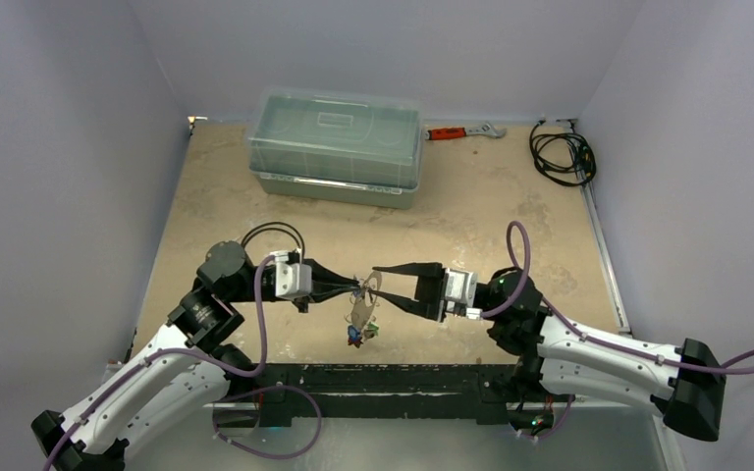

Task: Put the keys on the keyring

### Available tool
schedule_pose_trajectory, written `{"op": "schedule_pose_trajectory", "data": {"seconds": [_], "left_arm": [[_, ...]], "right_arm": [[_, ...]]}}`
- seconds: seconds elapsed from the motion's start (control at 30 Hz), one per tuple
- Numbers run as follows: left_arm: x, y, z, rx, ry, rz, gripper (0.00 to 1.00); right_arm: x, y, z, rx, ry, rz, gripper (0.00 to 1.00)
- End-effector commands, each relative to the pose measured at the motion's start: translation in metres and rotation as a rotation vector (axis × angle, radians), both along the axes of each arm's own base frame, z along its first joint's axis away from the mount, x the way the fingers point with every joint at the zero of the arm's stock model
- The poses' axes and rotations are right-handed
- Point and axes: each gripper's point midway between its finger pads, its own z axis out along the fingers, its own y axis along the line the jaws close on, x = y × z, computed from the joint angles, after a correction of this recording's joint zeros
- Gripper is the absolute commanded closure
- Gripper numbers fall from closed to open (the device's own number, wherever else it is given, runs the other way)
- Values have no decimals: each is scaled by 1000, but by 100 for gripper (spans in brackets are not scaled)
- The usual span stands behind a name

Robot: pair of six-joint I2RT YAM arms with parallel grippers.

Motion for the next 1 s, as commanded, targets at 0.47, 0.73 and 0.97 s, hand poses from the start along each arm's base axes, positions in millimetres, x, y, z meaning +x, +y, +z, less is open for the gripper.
{"op": "schedule_pose_trajectory", "data": {"seconds": [0.47,0.73,0.97], "left_arm": [[17,0,17,-7,-65,71,100],[18,-2,12,6,-44,62,100],[18,-3,11,5,-38,59,100]], "right_arm": [[16,11,-15,-250,55,-55,64],[22,14,-24,-279,73,-74,61],[31,19,-27,-283,76,-103,72]]}}
